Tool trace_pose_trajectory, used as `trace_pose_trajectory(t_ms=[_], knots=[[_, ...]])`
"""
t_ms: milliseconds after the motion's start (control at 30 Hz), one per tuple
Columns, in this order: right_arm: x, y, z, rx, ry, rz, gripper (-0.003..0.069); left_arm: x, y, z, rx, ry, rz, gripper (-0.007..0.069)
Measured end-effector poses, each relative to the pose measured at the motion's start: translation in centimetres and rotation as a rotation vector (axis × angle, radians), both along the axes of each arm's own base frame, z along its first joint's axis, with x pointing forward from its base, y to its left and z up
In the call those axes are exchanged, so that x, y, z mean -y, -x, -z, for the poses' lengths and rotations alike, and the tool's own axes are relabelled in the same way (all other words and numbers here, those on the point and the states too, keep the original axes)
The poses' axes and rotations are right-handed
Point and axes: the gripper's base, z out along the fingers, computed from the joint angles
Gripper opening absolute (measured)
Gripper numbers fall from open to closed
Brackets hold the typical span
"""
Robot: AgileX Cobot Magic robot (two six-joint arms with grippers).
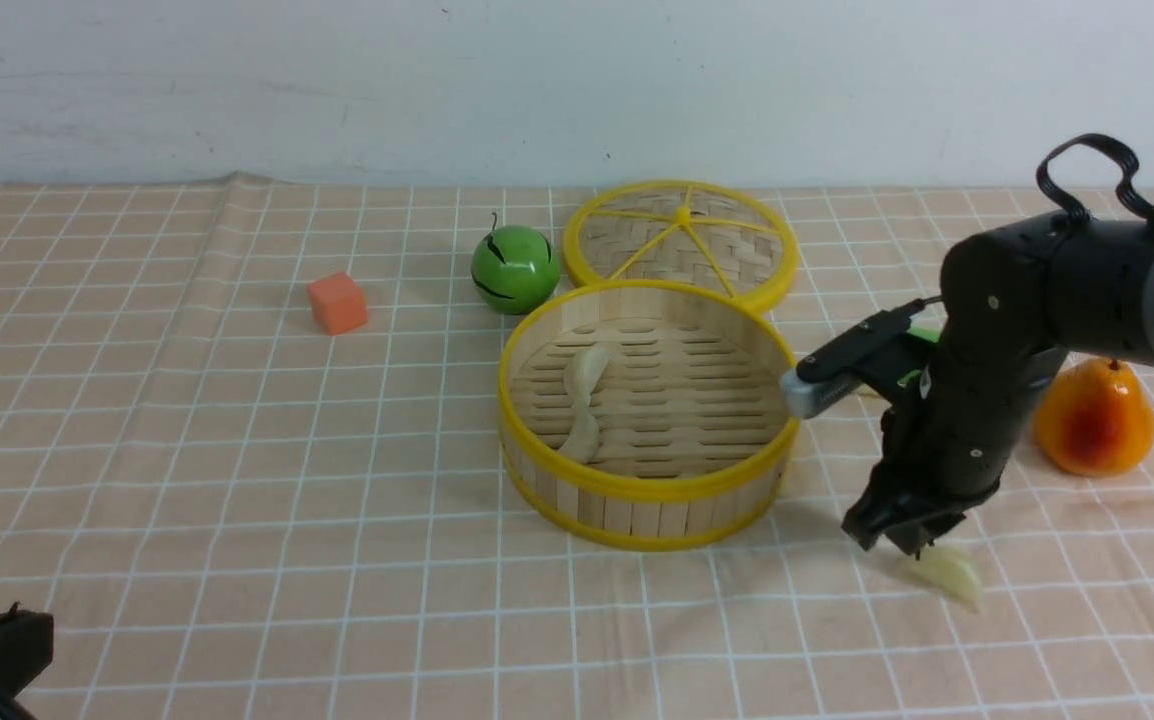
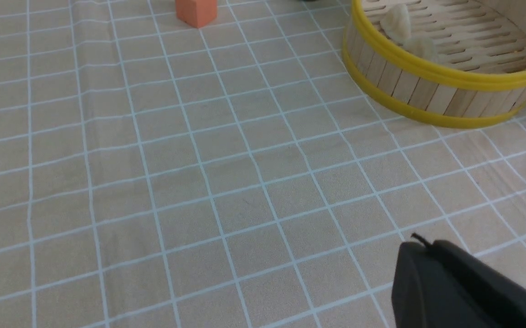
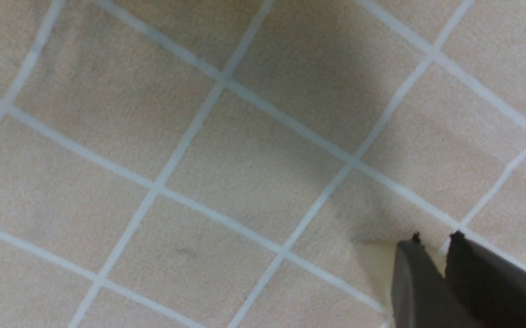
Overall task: Put the dumplings into the steamer on the table with the brown tablecloth.
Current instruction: 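Reach for and grasp a dumpling lying on the table beside the steamer, then place the dumpling in the bamboo steamer basket with the right gripper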
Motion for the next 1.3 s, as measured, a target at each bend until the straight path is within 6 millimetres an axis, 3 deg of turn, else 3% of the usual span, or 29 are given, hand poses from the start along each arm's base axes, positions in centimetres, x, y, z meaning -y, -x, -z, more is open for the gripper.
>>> trace_pose_trajectory(t_ms=[100,233,367,533,700,900,1033,1100,1200,1300], knots=[[0.0,-0.1,0.1,0.005,0.007,-0.004,0.0202,0.0,0.0,0.0,0.0,0.001,0.0,-0.0014],[0.1,0.0,0.4,-0.014,0.017,-0.006,0.036,0.0,0.0,0.0,0.0,0.001,0.0,-0.0014],[0.2,0.2,0.5,-0.046,0.026,-0.005,0.0427,0.0,0.0,0.0,0.0,0.001,0.0,-0.0014],[0.2,0.2,1.6,-0.09,0.042,-0.006,0.0383,0.0,0.0,0.0,0.0,0.001,0.0,-0.0014],[0.1,0.1,2.4,-0.115,0.049,-0.006,0.0232,0.0,0.0,0.0,0.0,0.001,0.0,-0.0014],[0.1,0.0,2.0,-0.13,0.048,-0.001,0.0232,0.0,0.0,0.0,0.0,0.001,0.0,-0.0013],[-0.7,-0.5,-0.9,-0.105,-0.029,0.026,0.0232,0.1,0.0,-0.1,0.009,0.006,0.003,-0.0013],[-2.0,-1.5,-4.4,-0.009,-0.148,0.045,0.0232,0.1,-0.1,-0.2,0.031,0.003,0.009,-0.0013],[-4.1,-2.6,-7.0,0.127,-0.247,-0.004,0.0232,0.0,-0.2,-0.3,0.047,-0.012,0.009,-0.0011],[-6.2,-3.1,-7.8,0.24,-0.296,-0.082,0.0232,0.0,-0.2,-0.3,0.049,-0.014,0.01,-0.0009]])
